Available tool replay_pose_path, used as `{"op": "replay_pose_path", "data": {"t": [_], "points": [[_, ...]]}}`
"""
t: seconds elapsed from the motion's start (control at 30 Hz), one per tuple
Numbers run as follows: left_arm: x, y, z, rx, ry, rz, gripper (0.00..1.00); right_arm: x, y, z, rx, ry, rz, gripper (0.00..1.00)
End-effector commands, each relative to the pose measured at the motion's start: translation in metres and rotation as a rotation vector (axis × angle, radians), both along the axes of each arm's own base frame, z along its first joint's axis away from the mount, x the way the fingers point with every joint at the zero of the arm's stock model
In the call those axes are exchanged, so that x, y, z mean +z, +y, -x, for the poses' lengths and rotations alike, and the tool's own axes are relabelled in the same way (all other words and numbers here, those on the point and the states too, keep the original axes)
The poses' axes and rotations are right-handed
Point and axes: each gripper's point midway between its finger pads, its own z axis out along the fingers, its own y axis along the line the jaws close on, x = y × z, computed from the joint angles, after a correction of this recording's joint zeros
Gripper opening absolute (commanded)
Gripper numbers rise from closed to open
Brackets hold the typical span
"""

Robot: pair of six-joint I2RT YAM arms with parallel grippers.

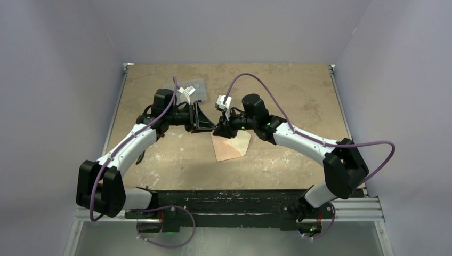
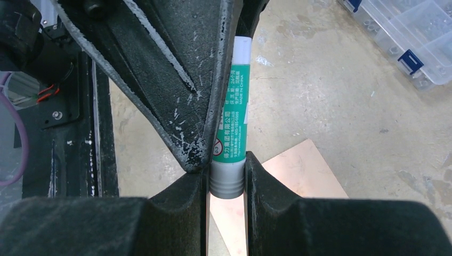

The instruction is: Place the letter into the envelope and seal it

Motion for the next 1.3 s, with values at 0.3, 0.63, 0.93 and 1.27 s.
{"op": "replay_pose_path", "data": {"t": [0.3,0.63,0.93,1.27], "points": [[-0.001,0.005,-0.004,0.022,0.004,0.007,0.39,0.008,0.001,0.011,0.083,-0.04,-0.007,0.0],[0.006,0.005,0.0,0.026,-0.02,0.037,0.0,0.012,0.003,0.014,0.088,-0.018,-0.027,0.0],[0.05,0.006,-0.03,0.13,-0.213,0.087,0.0,0.065,-0.02,0.018,-0.101,0.143,-0.309,0.8],[0.131,0.0,-0.05,0.158,-0.489,0.26,0.0,0.125,-0.061,0.011,-0.336,0.776,-0.887,0.82]]}}
